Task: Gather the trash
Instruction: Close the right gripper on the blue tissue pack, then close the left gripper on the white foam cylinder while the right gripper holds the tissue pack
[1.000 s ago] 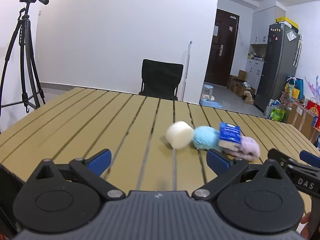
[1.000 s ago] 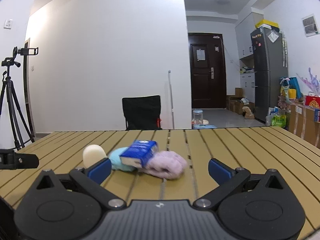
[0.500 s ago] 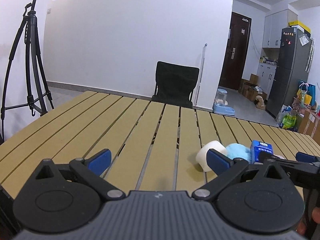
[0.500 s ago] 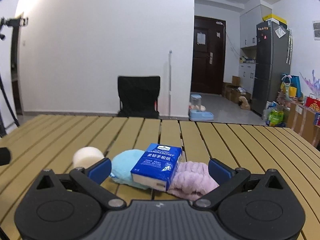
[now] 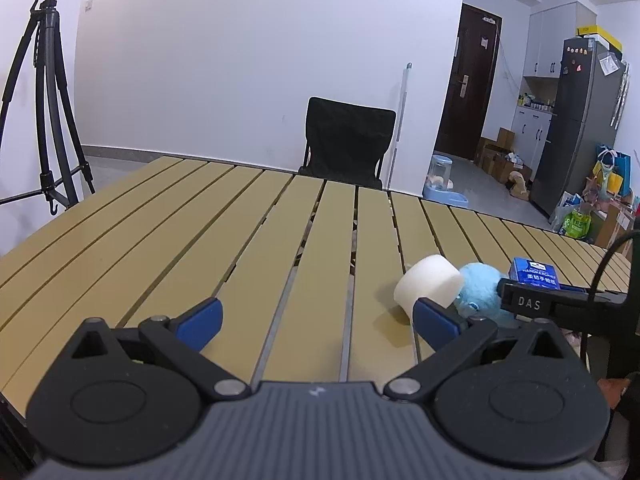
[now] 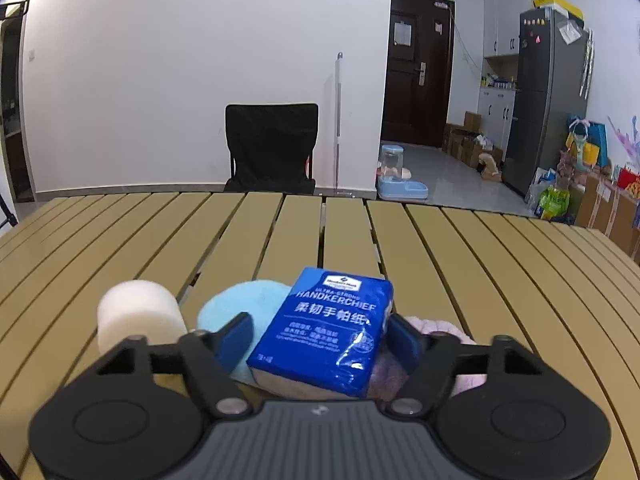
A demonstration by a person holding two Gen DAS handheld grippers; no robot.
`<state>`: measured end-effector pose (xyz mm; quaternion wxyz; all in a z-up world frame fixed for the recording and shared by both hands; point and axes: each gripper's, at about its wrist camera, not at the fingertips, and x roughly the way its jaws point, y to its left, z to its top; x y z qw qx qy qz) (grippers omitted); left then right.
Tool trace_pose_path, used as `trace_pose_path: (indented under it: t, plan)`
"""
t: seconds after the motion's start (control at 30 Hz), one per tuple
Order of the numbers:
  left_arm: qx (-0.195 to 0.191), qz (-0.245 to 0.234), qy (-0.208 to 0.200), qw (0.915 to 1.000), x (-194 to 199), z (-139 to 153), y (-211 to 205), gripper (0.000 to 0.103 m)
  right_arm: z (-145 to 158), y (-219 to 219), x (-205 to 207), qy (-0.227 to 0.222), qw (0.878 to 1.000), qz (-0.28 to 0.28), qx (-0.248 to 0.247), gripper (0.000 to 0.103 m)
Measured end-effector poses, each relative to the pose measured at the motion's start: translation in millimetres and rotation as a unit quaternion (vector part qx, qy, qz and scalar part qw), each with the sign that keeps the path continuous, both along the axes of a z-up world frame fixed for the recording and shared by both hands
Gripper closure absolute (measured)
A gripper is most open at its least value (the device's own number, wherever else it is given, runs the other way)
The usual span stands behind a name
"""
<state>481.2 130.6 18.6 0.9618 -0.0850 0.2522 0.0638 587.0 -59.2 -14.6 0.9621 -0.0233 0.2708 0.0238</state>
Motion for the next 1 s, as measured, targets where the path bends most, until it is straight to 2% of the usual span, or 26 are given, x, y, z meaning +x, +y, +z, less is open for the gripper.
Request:
trace_pose_path:
  t: [0.07,0.13,0.23,0.37,0.53,1.0]
  plan:
    - [-0.002,-0.001,0.000,1.0000,1.0,0.0,-2.3,0.000,0.3,0.2,-1.8,0.002,1.000,-0.001,0.002,0.037]
    - [-0.003,-0.002,0.002,1.0000,0.5,1.0,-3.4,0.000,2.1,-0.9,-2.5,0.006,1.000,0.004,0.006,0.046]
    - [-0.003,-0.005,0.004,1.0000,1.8,0.5,-4.3,0.000,4.9,-6.0,-5.3,0.006,1.000,0.008,0.020,0.051]
    - [-0.006,-0.008,0.003,0.9999,3.9,-0.3,-6.4,0.000,9.6,-16.6,-13.7,0.000,0.999,0.009,0.048,0.052]
    - [-0.013,-0.015,0.004,0.9998,10.4,-3.8,-15.0,0.000,22.9,-30.1,-30.3,-0.032,0.998,0.005,0.062,0.052]
    - [-0.013,-0.043,0.006,0.9990,46.3,-14.3,-49.4,0.000,37.5,-108.2,-86.3,-0.072,0.997,-0.013,0.040,0.052]
